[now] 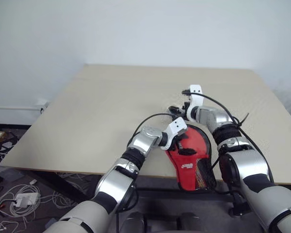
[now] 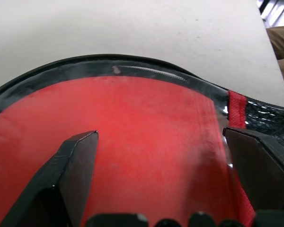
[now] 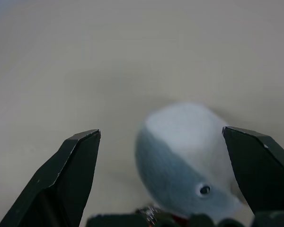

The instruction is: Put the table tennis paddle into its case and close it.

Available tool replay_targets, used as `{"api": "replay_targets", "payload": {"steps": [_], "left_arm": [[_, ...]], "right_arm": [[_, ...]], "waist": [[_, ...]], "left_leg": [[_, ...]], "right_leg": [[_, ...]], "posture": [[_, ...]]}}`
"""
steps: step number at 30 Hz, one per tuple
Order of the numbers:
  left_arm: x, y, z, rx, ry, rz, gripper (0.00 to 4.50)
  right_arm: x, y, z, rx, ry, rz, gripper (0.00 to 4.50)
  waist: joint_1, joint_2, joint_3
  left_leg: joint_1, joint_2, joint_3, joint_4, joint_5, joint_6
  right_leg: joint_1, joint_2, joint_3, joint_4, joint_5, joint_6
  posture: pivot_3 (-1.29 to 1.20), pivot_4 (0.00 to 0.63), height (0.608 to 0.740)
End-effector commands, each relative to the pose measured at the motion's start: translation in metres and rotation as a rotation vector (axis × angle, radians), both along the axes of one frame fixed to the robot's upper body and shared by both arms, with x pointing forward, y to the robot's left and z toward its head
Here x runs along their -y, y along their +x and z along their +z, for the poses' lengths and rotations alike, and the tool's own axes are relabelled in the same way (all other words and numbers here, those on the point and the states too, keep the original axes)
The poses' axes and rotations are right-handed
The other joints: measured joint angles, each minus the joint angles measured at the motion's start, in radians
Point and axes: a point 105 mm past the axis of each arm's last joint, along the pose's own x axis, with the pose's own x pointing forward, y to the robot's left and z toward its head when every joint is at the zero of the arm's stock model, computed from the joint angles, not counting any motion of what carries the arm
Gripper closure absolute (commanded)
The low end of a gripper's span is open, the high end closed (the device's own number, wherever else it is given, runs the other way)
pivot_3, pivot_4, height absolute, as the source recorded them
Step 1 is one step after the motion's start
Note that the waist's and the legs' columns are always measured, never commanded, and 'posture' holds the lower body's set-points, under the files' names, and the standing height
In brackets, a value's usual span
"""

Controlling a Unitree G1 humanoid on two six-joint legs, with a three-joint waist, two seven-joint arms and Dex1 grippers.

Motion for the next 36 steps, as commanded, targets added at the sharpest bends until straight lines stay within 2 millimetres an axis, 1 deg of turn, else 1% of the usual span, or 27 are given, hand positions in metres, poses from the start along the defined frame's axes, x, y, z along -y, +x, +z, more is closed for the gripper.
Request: {"api": "replay_targets", "payload": {"steps": [1,6,9,11,14,17,19,21,23,25,29,30,32,33,35,36], "left_arm": [[-0.013,-0.001,-0.019,-0.048,0.061,0.056,0.02],[-0.014,0.001,-0.020,-0.046,0.057,0.081,0.02],[-0.015,0.002,-0.021,-0.044,0.058,0.092,0.00],[-0.016,0.002,-0.022,-0.042,0.062,0.100,0.00],[-0.016,0.003,-0.022,-0.043,0.060,0.107,0.00],[-0.016,0.004,-0.022,-0.044,0.062,0.115,0.00],[-0.016,0.003,-0.024,-0.050,0.067,0.116,0.00],[-0.015,0.002,-0.025,-0.054,0.073,0.114,0.00],[-0.014,0.002,-0.026,-0.059,0.074,0.112,0.00],[-0.012,0.001,-0.027,-0.067,0.078,0.112,0.00],[-0.010,-0.003,-0.031,-0.077,0.095,0.092,0.00],[-0.009,-0.004,-0.031,-0.077,0.095,0.088,0.00],[-0.008,-0.002,-0.031,-0.069,0.097,0.093,0.00],[-0.007,-0.001,-0.030,-0.066,0.096,0.096,0.00],[-0.005,0.001,-0.029,-0.071,0.090,0.105,0.00],[-0.004,0.001,-0.028,-0.073,0.089,0.107,0.00]], "right_arm": [[0.002,0.009,0.017,0.090,-0.075,-0.001,0.00],[0.002,0.010,0.012,0.089,-0.100,-0.003,0.00],[0.003,0.013,0.016,0.113,-0.085,-0.032,0.57],[0.005,0.013,0.016,0.110,-0.082,-0.050,1.28],[0.002,0.010,0.012,0.067,-0.041,-0.038,2.37],[0.002,0.010,0.013,0.055,-0.009,-0.032,3.38],[0.006,0.011,0.016,0.067,0.002,-0.041,3.93],[0.015,0.014,0.024,0.097,0.025,-0.082,4.31],[0.028,0.018,0.034,0.133,0.052,-0.140,4.35],[0.046,0.021,0.040,0.168,0.050,-0.212,4.35],[0.093,0.019,0.039,0.197,0.031,-0.379,4.35],[0.102,0.017,0.038,0.197,0.025,-0.402,4.35],[0.121,0.008,0.035,0.189,0.011,-0.429,4.35],[0.126,0.004,0.034,0.187,0.006,-0.433,4.35],[0.140,-0.010,0.034,0.183,-0.030,-0.430,4.35],[0.145,-0.019,0.034,0.180,-0.046,-0.423,4.35]], "waist": [[-0.009,0.000,0.000],[-0.021,0.001,0.000],[-0.027,0.001,0.000],[-0.031,0.001,0.000],[-0.033,0.001,0.000],[-0.035,0.001,0.000],[-0.037,0.001,0.000],[-0.037,0.001,0.000],[-0.036,0.001,0.000],[-0.035,0.002,0.001],[-0.031,0.002,0.001],[-0.030,0.002,0.001],[-0.030,0.003,0.001],[-0.028,0.003,0.001],[-0.019,0.004,0.001],[-0.007,0.004,0.001]], "left_leg": [[0.000,0.000,0.000,0.000,0.000,0.000],[0.006,0.000,0.000,-0.003,0.000,0.000],[0.008,0.000,0.000,-0.004,0.000,0.000],[0.009,0.000,-0.001,-0.004,0.000,0.000],[0.010,0.000,-0.001,-0.004,0.000,0.000],[0.010,0.000,-0.001,-0.004,0.000,0.000],[0.010,0.000,-0.002,-0.004,0.000,0.000],[0.010,0.000,-0.002,-0.004,0.000,0.000],[0.010,0.000,-0.002,-0.004,0.000,0.000],[0.010,0.000,-0.002,-0.004,0.000,0.000],[0.010,-0.001,-0.003,-0.004,0.000,0.000],[0.010,-0.001,-0.003,-0.003,0.000,0.000],[0.010,-0.001,-0.003,-0.003,0.000,0.000],[0.010,-0.002,-0.003,-0.003,0.000,0.000],[0.010,-0.002,-0.003,-0.003,0.000,0.000],[0.010,-0.002,-0.003,-0.002,0.000,0.000]], "right_leg": [[0.000,0.000,0.000,0.000,0.000,0.000],[0.004,0.000,0.000,0.000,0.000,0.000],[0.007,0.000,0.000,0.000,-0.002,0.003],[0.008,0.000,0.000,0.000,-0.003,0.004],[0.009,0.000,0.000,0.000,-0.003,0.004],[0.009,0.000,0.000,0.000,-0.003,0.004],[0.010,0.000,0.000,0.000,-0.003,0.004],[0.010,0.000,-0.001,0.000,-0.003,0.004],[0.010,0.000,-0.001,-0.001,-0.003,0.005],[0.010,0.000,-0.001,-0.001,-0.003,0.005],[0.011,-0.001,-0.002,-0.002,-0.003,0.005],[0.012,-0.001,-0.002,-0.002,-0.003,0.005],[0.012,-0.001,-0.002,-0.002,-0.003,0.005],[0.013,-0.002,-0.002,-0.002,-0.003,0.005],[0.013,-0.002,-0.002,-0.003,-0.003,0.005],[0.013,-0.002,-0.003,-0.003,-0.003,0.005]], "posture": [[0.00,0.000,0.740],[0.00,0.000,0.740],[0.00,0.000,0.740],[0.00,0.000,0.740],[0.00,0.000,0.740],[0.00,0.000,0.740],[0.00,0.000,0.740],[0.00,0.000,0.740],[0.00,0.000,0.740],[0.00,0.000,0.740],[0.00,0.000,0.740],[0.00,0.000,0.740],[0.00,0.000,0.740],[0.00,0.000,0.740],[0.00,0.000,0.740],[0.00,0.000,0.740]]}}
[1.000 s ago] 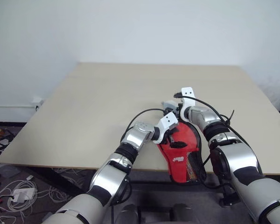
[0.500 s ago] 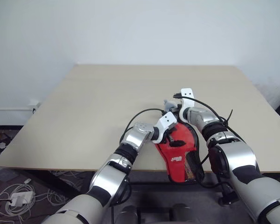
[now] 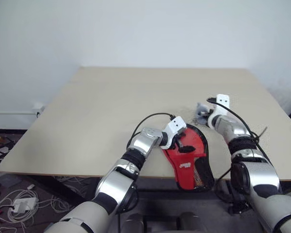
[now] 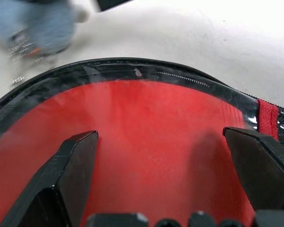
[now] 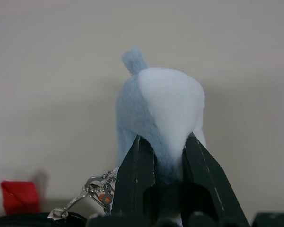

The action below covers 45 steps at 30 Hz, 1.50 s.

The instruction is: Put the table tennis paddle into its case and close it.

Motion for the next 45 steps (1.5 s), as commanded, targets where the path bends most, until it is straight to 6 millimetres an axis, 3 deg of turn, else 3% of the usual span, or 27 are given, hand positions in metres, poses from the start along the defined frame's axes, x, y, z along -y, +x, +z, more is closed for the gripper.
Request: {"api": "replay_targets", "payload": {"steps": [1,4,10,12,22,29,35,41,45], "left_arm": [[-0.009,-0.006,-0.024,-0.083,0.066,0.023,0.00],[-0.006,-0.007,-0.026,-0.085,0.068,0.013,0.00],[0.001,-0.011,-0.028,-0.093,0.066,-0.004,0.00],[0.003,-0.012,-0.029,-0.095,0.066,-0.011,0.00],[0.014,-0.021,-0.033,-0.113,0.075,-0.051,0.00],[0.017,-0.020,-0.033,-0.107,0.080,-0.046,0.00],[0.021,-0.020,-0.032,-0.106,0.078,-0.049,0.00],[0.024,-0.021,-0.032,-0.115,0.070,-0.046,0.00],[0.024,-0.020,-0.031,-0.117,0.066,-0.034,0.00]], "right_arm": [[0.040,-0.017,0.051,0.126,-0.092,-0.040,4.35],[0.052,-0.050,0.053,0.101,-0.153,-0.006,4.35],[0.073,-0.120,0.051,0.004,-0.111,-0.033,4.36],[0.076,-0.135,0.047,-0.022,-0.093,-0.055,4.36],[0.056,-0.212,0.014,-0.173,-0.045,-0.007,4.36],[0.050,-0.251,0.011,-0.226,-0.121,0.140,4.36],[0.068,-0.278,0.017,-0.274,-0.204,0.202,4.38],[0.072,-0.305,0.019,-0.329,-0.218,0.307,4.38],[0.060,-0.324,0.013,-0.367,-0.226,0.418,4.38]], "waist": [[0.014,0.000,0.000],[0.034,0.000,0.000],[0.047,0.000,0.000],[0.049,0.000,0.000],[0.074,0.000,0.000],[0.085,-0.003,0.000],[0.087,-0.005,0.000],[0.087,-0.006,0.000],[0.088,-0.007,-0.001]], "left_leg": [[0.000,0.000,0.000,0.000,0.000,0.000],[-0.001,0.000,0.001,0.001,0.000,0.000],[-0.001,0.000,0.002,0.001,0.000,0.000],[-0.001,0.000,0.002,0.001,0.000,0.000],[-0.001,0.000,0.001,0.000,-0.002,-0.001],[-0.001,0.000,0.001,0.000,-0.006,-0.004],[-0.001,0.000,0.002,0.002,-0.008,-0.004],[0.000,0.000,0.002,0.003,-0.009,-0.005],[0.000,0.000,0.002,0.003,-0.009,-0.006]], "right_leg": [[0.000,0.000,0.000,0.000,0.000,0.000],[0.000,0.000,0.000,-0.001,0.000,0.000],[0.000,0.000,0.001,-0.003,-0.002,0.001],[0.000,-0.001,0.001,-0.004,-0.002,0.001],[0.001,-0.002,-0.001,-0.011,-0.002,0.001],[0.002,-0.002,-0.002,-0.014,-0.002,0.002],[0.003,-0.003,-0.002,-0.015,-0.004,0.000],[0.004,-0.004,-0.002,-0.015,-0.004,0.000],[0.004,-0.005,-0.004,-0.016,-0.005,0.001]], "posture": [[0.00,0.000,0.740],[0.00,0.000,0.740],[0.00,0.000,0.740],[0.00,0.000,0.740],[0.00,0.000,0.740],[0.00,0.000,0.740],[0.00,0.000,0.740],[0.00,0.000,0.740],[0.00,0.000,0.740]]}}
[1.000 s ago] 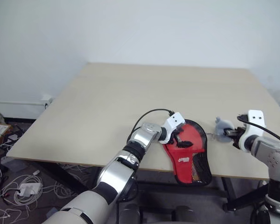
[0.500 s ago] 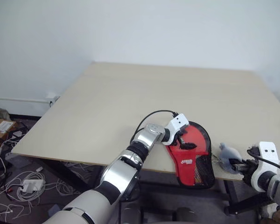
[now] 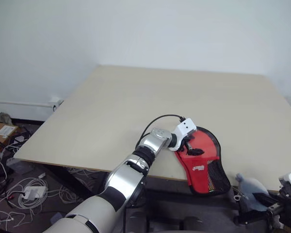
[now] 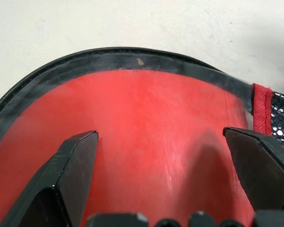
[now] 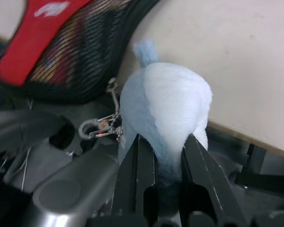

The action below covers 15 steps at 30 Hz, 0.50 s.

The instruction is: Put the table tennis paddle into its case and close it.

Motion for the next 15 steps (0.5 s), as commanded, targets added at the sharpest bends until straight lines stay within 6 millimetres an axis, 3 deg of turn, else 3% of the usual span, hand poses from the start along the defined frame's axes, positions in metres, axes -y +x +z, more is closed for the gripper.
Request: {"api": "replay_targets", "payload": {"steps": [1,11,15], "left_arm": [[-0.005,-0.011,-0.027,-0.096,0.076,0.024,0.00],[-0.009,-0.005,-0.024,-0.088,0.083,0.045,0.00],[-0.010,-0.003,-0.023,-0.084,0.086,0.054,0.00]], "right_arm": [[-0.002,-0.013,0.003,-0.018,-0.057,0.083,4.38],[-0.044,-0.023,-0.016,-0.036,-0.030,0.291,4.38],[-0.063,-0.011,-0.017,0.016,0.029,0.307,4.38]], "waist": [[0.000,0.000,0.000],[0.000,-0.004,-0.001],[-0.001,-0.007,-0.001]], "left_leg": [[0.000,0.000,0.000,0.000,0.000,0.000],[0.000,-0.003,0.002,0.000,-0.002,0.002],[0.000,-0.003,0.002,0.000,-0.002,0.002]], "right_leg": [[0.000,-0.001,0.000,0.000,0.000,0.001],[0.001,-0.005,-0.001,-0.001,-0.002,0.003],[0.000,-0.006,-0.002,0.000,-0.002,0.003]], "posture": [[0.00,0.000,0.740],[0.00,0.000,0.740],[0.00,0.000,0.740]]}}
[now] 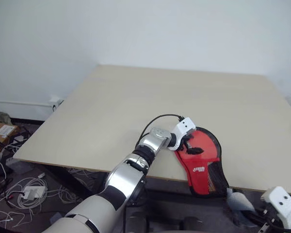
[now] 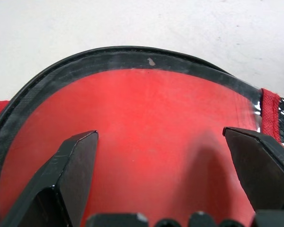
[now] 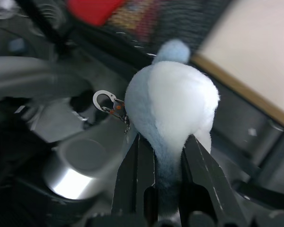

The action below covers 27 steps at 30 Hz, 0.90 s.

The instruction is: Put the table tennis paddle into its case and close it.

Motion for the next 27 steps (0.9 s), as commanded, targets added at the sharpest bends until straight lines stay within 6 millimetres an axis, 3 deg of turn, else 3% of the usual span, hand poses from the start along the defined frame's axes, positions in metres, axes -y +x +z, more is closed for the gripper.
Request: {"api": "replay_targets", "payload": {"steps": [1,10,16,27], "left_arm": [[-0.007,-0.007,-0.023,-0.074,0.083,0.022,0.00],[-0.011,-0.009,-0.028,-0.080,0.114,0.007,0.00],[-0.011,-0.009,-0.028,-0.077,0.123,0.002,0.00],[-0.007,-0.013,-0.030,-0.075,0.125,-0.010,0.00]], "right_arm": [[-0.025,0.008,0.001,0.035,0.062,0.062,4.38],[-0.070,0.020,0.008,0.088,0.191,0.200,4.40],[-0.068,0.015,0.007,0.069,0.177,0.199,4.40],[-0.068,0.016,0.038,0.094,0.283,0.194,0.60]], "waist": [[-0.001,-0.003,0.000],[-0.006,-0.007,-0.001],[-0.005,-0.008,-0.001],[-0.004,-0.011,0.000]], "left_leg": [[0.000,0.000,0.000,0.000,0.000,0.000],[0.002,0.000,0.001,0.001,0.000,0.000],[0.002,0.000,0.001,0.001,0.000,0.000],[0.002,0.000,0.002,0.001,0.000,0.000]], "right_leg": [[0.000,0.000,0.000,0.000,0.000,0.000],[0.001,-0.002,-0.002,0.001,0.000,0.000],[0.001,-0.002,-0.002,0.001,0.001,0.000],[0.001,-0.003,-0.002,0.001,0.000,0.000]], "posture": [[0.00,0.000,0.740],[0.00,0.000,0.740],[0.00,0.000,0.740],[0.00,0.000,0.740]]}}
